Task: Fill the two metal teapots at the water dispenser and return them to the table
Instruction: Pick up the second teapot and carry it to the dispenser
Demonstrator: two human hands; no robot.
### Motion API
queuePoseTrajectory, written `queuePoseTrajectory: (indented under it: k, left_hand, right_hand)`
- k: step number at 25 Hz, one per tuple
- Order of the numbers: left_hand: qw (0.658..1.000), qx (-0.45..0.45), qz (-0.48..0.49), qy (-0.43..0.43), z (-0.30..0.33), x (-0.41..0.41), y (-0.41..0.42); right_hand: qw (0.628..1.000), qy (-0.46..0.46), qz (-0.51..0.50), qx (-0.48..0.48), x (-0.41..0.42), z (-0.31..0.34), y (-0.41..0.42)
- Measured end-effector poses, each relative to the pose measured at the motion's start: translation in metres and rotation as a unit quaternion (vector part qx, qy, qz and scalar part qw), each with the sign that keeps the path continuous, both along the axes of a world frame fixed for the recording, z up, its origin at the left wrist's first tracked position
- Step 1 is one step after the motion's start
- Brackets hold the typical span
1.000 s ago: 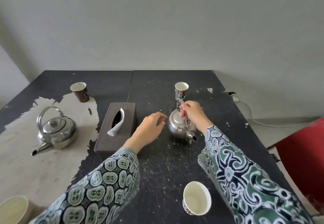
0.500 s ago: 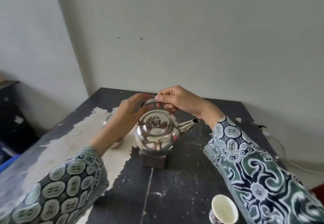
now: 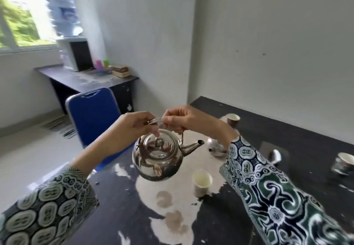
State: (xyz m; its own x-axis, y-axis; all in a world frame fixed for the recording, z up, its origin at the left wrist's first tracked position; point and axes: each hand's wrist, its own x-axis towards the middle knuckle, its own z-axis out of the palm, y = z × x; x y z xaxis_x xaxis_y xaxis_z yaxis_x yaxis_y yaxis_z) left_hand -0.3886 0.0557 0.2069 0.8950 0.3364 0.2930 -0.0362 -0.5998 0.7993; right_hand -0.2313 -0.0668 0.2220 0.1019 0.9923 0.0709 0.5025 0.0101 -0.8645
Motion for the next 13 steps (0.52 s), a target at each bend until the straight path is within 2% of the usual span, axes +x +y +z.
queuePoseTrajectory:
  k: [7,13]
  left_hand:
    - [0.997,-0.062,0.042,0.007,-0.002,-0.149,0.165]
    - [0.989,-0.113,0.093,-0.002,-0.01,-0.232,0.261]
  right_hand:
    - [0.996,0.014,0.09,-0.003,-0.135,0.001,0.185]
    - [0.993,0.01,0.119,0.005,-0.216,-0.006,0.299]
